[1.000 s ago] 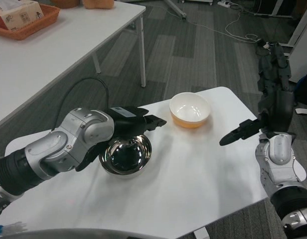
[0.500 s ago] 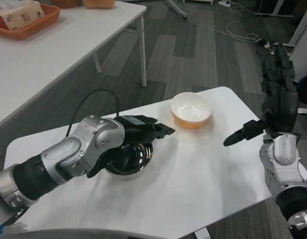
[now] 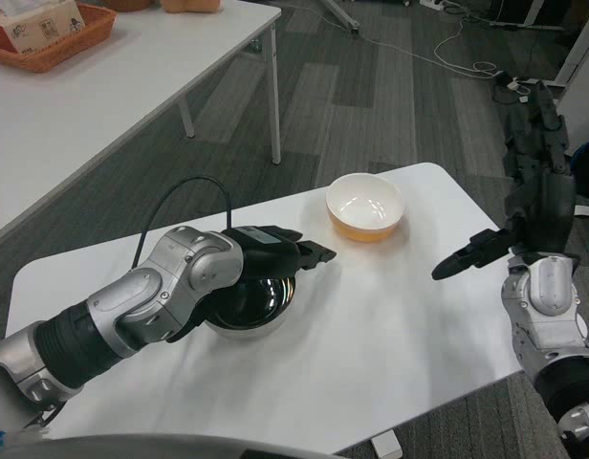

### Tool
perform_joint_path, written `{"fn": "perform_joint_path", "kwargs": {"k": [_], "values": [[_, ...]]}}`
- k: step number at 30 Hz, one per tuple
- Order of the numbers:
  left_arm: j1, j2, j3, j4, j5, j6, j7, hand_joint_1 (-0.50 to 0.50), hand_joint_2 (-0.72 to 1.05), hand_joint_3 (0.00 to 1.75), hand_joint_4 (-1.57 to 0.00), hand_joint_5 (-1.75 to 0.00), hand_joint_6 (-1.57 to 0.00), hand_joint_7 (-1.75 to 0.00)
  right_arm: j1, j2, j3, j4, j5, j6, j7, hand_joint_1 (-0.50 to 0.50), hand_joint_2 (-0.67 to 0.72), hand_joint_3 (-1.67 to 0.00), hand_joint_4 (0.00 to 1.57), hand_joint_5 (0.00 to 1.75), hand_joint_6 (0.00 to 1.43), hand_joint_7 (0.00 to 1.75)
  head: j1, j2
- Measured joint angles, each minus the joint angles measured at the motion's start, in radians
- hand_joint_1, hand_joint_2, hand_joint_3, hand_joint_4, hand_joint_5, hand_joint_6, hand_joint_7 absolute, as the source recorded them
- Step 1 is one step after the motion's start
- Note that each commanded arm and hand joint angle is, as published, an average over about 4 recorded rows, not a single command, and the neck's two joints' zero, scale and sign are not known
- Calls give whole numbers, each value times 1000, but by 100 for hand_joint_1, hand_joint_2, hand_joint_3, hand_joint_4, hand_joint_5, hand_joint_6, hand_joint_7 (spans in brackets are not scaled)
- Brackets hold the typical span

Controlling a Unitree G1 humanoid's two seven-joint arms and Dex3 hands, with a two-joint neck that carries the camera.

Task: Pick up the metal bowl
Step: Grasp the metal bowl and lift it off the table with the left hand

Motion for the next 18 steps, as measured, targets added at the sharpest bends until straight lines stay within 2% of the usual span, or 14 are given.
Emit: {"fn": "perform_joint_path", "kwargs": {"k": [5, 12, 14, 16, 18], "values": [[8, -11, 10, 5, 1, -2, 1, -50, -64, 0, 0, 0, 0, -21, 0, -5, 10, 1, 5, 0, 0, -33, 66, 0, 0, 0, 0, 0, 3, -3], [16, -23, 29, 22, 4, -12, 6, -50, -64, 0, 0, 0, 0, -21, 0, -12, 13, 4, 13, 0, 0, -33, 66, 0, 0, 0, 0, 0, 9, -4], [17, -27, 32, 25, 4, -13, 6, -45, -64, 0, 0, 0, 0, -24, 0, -12, 13, 4, 14, 0, 0, -33, 66, 0, 0, 0, 0, 0, 10, -5], [17, -29, 33, 26, 4, -13, 6, -37, -64, 0, 0, -10, 0, -31, 0, -12, 13, 4, 14, 0, 0, -33, 66, 0, 0, 0, 0, 0, 11, -5], [18, -31, 34, 28, 4, -15, 7, -34, -64, 0, 0, -26, 0, -38, 0, -12, 13, 4, 14, 0, 0, -33, 66, 0, 0, 0, 0, 0, 12, -6]]}}
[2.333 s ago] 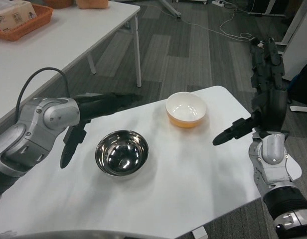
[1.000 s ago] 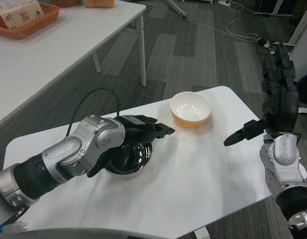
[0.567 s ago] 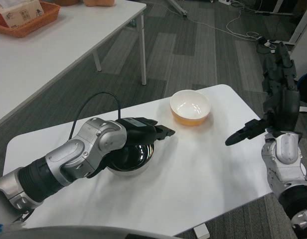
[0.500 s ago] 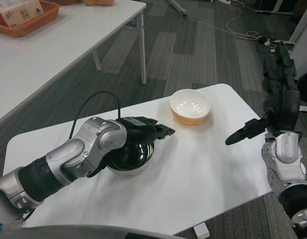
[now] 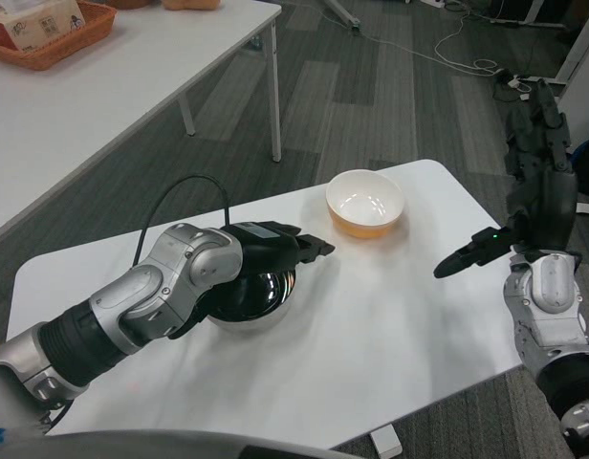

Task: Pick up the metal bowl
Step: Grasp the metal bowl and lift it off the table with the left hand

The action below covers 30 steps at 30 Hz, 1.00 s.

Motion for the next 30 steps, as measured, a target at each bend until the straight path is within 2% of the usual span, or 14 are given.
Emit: {"fn": "perform_joint_path", "kwargs": {"k": [3, 4, 5, 7, 9, 11, 13, 15, 17, 21, 23, 26, 30], "values": [[4, -3, 3, 3, -1, -2, 4, -29, -59, 0, 0, -72, 0, -61, 0, 0, 0, 1, 0, 0, 0, -33, 66, 0, 0, 0, 0, 0, 1, -1], [5, -4, 4, 3, -1, -3, 6, -24, -59, 0, -1, -100, 0, -79, 0, 0, 0, 2, 0, 0, 0, -33, 66, 0, 0, 0, 0, 0, 2, -1], [5, -5, 4, 3, -2, -4, 9, -21, -61, 0, -2, -115, 0, -91, 0, 0, 0, 3, 0, 0, 0, -33, 66, 0, 0, 0, 0, 0, 3, -2], [7, -8, 8, 4, -2, -5, 18, -14, -59, 0, -7, -159, 0, -124, 0, 0, 0, 5, 0, 0, 0, -33, 66, 0, 0, 0, 0, 0, 4, -3], [8, -11, 15, 4, -2, -8, 28, -5, -50, 0, -17, -175, 0, -148, 0, 0, 1, 7, 0, 0, 0, -33, 66, 0, 0, 0, 0, 0, 5, -4], [10, -11, 20, 5, -2, -14, 35, 14, -41, 4, -27, -175, 0, -164, 0, 1, 1, 8, 0, 0, 0, -33, 66, 0, 0, 0, 0, 0, 4, -5], [14, -11, 26, 5, -2, -18, 39, 27, -37, 9, -36, -175, -1, -168, 0, 2, 1, 13, 0, 0, 0, -33, 66, 0, 0, 0, 0, 0, 1, -6], [18, -11, 33, 6, -2, -20, 40, 31, -37, 9, -43, -175, -2, -168, 0, 3, 1, 18, 0, 0, 0, -33, 66, 0, 0, 0, 0, 0, 0, -5], [19, -11, 39, 7, -2, -21, 41, 34, -37, 9, -57, -175, -5, -171, 0, 5, 1, 21, 0, 0, 0, -33, 66, 0, 0, 0, 0, 0, -1, -4], [24, -11, 56, 7, 6, -36, 46, 41, -37, 9, -107, -175, -12, -175, -1, 11, 1, 23, 0, 0, 0, -33, 66, 0, 0, 0, 0, 0, -1, -3], [27, -11, 72, 7, 14, -51, 51, 44, -37, 9, -121, -175, -14, -175, -1, 12, 1, 25, 0, 0, 0, -33, 66, 0, 0, 0, 0, 0, -2, -2], [29, -12, 100, 7, 19, -69, 64, 47, -37, 9, -133, -175, -16, -175, -2, 12, 1, 25, 0, 0, 0, -33, 66, 0, 0, 0, 0, 0, -2, -1], [33, -17, 145, 4, 19, -100, 77, 48, -37, 7, -141, -175, -22, -175, -3, 13, 1, 26, 1, 0, 0, -33, 66, 0, 0, 0, 0, 0, -4, 0]]}}
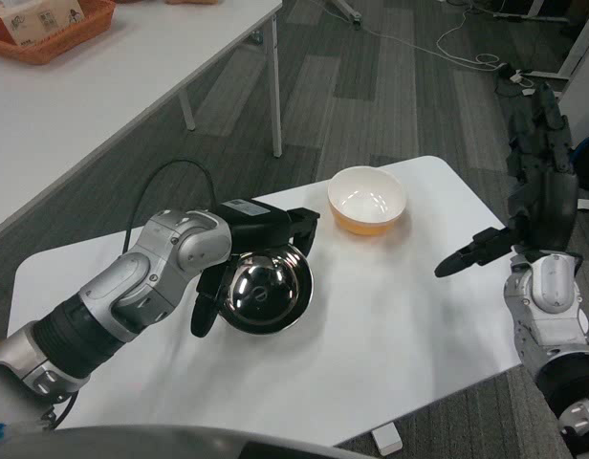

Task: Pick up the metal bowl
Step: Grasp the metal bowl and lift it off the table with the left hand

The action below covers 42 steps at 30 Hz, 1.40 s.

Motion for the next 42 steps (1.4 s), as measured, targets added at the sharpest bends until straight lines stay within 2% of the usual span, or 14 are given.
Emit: {"fn": "perform_joint_path", "kwargs": {"k": [5, 8, 11, 14, 15, 18, 22, 23, 24, 27, 29, 32, 35, 42], "values": [[6, -3, 42, -6, 0, -35, 10, 48, -33, 9, -142, -175, -26, -175, -1, 5, 0, 0, 0, 0, 0, -33, 66, 0, 0, 0, 0, 0, -2, 4], [12, -4, 53, -7, 0, -50, 30, 43, -13, 9, -136, -175, -24, -175, -1, 8, 0, 0, 0, 0, 0, -33, 66, 0, 0, 0, 0, 0, -3, 8], [25, -4, 55, -7, 0, -56, 47, 29, 14, 15, -124, -175, -22, -175, -1, 12, -1, 0, 0, 0, 0, -33, 66, 0, 0, 0, 0, 0, 0, 10], [35, -4, 58, -7, 0, -57, 56, -1, 32, 33, -107, -175, -24, -175, -1, 13, -1, 0, 0, 0, 0, -33, 66, 0, 0, 0, 0, 0, 3, 12], [40, -6, 62, -7, 0, -58, 61, -11, 43, 44, -97, -175, -24, -175, -1, 13, -1, 0, 0, 0, 0, -33, 66, 0, 0, 0, 0, 0, 3, 12], [58, -20, 80, -7, 0, -60, 78, -27, 69, 79, -76, -175, -25, -175, -1, 16, -1, 0, 0, 0, 0, -33, 66, 0, 0, 0, 0, 0, 4, 12], [85, -39, 110, -7, -8, -64, 110, -28, 91, 113, -65, -175, -22, -171, -1, 20, -1, -1, 0, 0, 0, -33, 66, 0, 0, 0, 0, 0, 4, 12], [93, -42, 118, -7, -13, -65, 117, -26, 96, 120, -65, -175, -21, -171, -1, 21, -1, -1, 0, 0, 0, -33, 66, 0, 0, 0, 0, 0, 4, 12], [100, -45, 126, -7, -24, -66, 123, -24, 96, 124, -70, -175, -22, -171, -1, 21, -1, -1, 0, 0, 0, -33, 66, 0, 0, 0, 0, 0, 4, 11], [117, -55, 144, -5, -61, -66, 135, -26, 96, 129, -93, -175, -28, -175, -1, 22, -1, -2, 0, 0, 0, -33, 66, 0, 0, 0, 0, 0, 5, 11], [124, -62, 151, -4, -76, -66, 142, -29, 96, 127, -100, -175, -35, -175, -1, 24, -1, -4, 0, 0, 0, -33, 66, 0, 0, 0, 0, 0, 5, 11], [132, -65, 161, -1, -95, -66, 153, -30, 96, 131, -104, -175, -39, -175, -1, 27, -1, -6, 0, 0, 0, -33, 61, 0, 0, 0, 0, 0, 5, 11], [144, -68, 178, 0, -137, -66, 169, -30, 96, 131, -105, -175, -39, -175, 1, 28, -1, -8, 0, 0, 0, -33, 65, 0, 0, 0, 0, 0, 5, 12], [162, -74, 244, 1, -260, -66, 203, -30, 96, 146, -116, -175, -47, -175, 2, 32, -2, -10, -1, 0, 0, -33, 66, 0, 0, 0, 0, 0, 7, 21]]}}
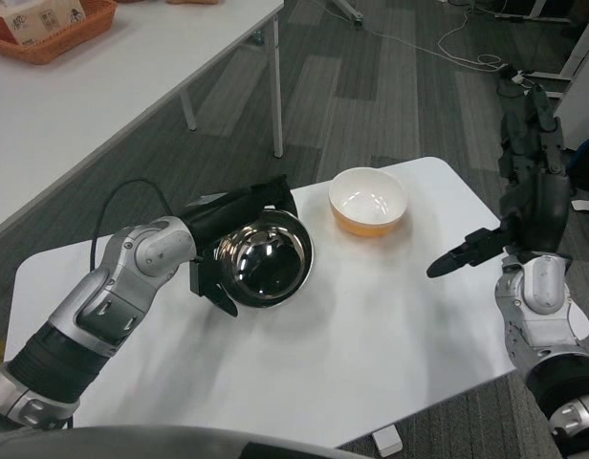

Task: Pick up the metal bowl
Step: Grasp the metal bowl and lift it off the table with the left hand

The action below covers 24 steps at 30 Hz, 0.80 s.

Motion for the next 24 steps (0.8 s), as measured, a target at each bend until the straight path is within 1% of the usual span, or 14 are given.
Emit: {"fn": "perform_joint_path", "kwargs": {"k": [1, 5, 9, 14, 17, 20, 22, 24], "values": [[4, 0, 10, -1, -10, 0, 1, -30, 96, 148, -118, -175, -48, -175, 0, 0, 0, 0, 0, 0, 0, -33, 66, 0, 0, 0, 0, 0, 0, 1], [12, 1, 43, -12, -59, 0, 5, -30, 96, 148, -122, -175, -52, -175, 0, 2, 0, -1, 0, 0, 0, -33, 66, 0, 0, 0, 0, 0, 3, 11], [13, 5, 61, -23, -78, 0, 11, -30, 96, 155, -126, -175, -58, -175, 0, 2, 0, -1, 0, 0, 0, -33, 66, 0, 0, 0, 0, 0, 5, 25], [13, 7, 72, -43, -84, 11, 11, -30, 96, 157, -133, -175, -67, -168, 0, 5, -1, 0, 0, 0, 0, -33, 66, 0, 0, 0, 0, 0, 3, 61], [12, 13, 71, -59, -89, 58, 1, -31, 96, 157, -135, -175, -68, -168, 0, 9, -2, 2, 0, 0, 0, -33, 66, 0, 0, 0, 0, 0, -1, 95], [-4, 42, 59, -81, -102, 138, -30, -30, 96, 157, -135, -175, -68, -168, 0, 10, -2, 5, 0, 0, 0, -33, 66, 0, 0, 0, 0, 0, -11, 141], [-32, 77, 44, -94, -134, 205, -55, -30, 96, 157, -135, -175, -68, -168, 0, 11, -3, 7, 0, 0, 1, -33, 66, 0, 0, 0, 0, 0, -22, 176], [-61, 114, 28, -107, -184, 259, -70, -30, 96, 161, -135, -175, -68, -168, 0, 11, -3, 10, 0, 0, 1, -33, 65, 0, 0, 0, 0, 0, -33, 202]]}}
